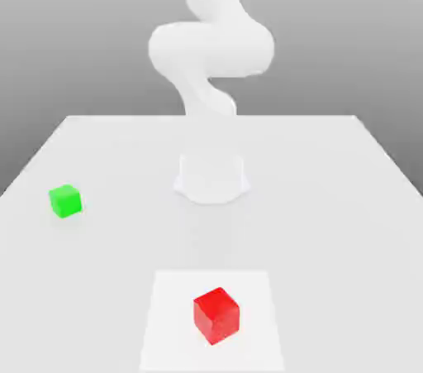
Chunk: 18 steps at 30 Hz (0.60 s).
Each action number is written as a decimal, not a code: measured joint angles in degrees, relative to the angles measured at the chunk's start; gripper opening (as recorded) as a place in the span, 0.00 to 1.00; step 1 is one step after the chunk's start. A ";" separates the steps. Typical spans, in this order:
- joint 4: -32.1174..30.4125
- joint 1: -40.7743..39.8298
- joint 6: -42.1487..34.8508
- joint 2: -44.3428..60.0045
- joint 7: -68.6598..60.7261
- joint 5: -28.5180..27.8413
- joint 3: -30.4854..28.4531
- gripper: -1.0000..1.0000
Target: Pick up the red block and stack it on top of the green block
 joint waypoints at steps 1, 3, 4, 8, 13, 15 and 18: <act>-0.86 -0.89 1.09 2.25 2.46 0.00 0.87 0.50; -2.51 -2.54 3.22 6.51 7.19 -0.05 2.52 0.50; -3.32 -3.32 4.26 8.60 9.53 -0.12 3.32 0.50; -6.51 -6.22 8.34 16.89 18.97 -0.63 6.36 0.50; -10.50 -8.96 13.48 27.31 31.35 -2.03 9.26 0.50; -12.09 -9.68 15.52 31.50 36.32 -2.63 10.01 0.50; -14.48 -10.12 18.58 37.76 43.75 -3.50 10.40 0.50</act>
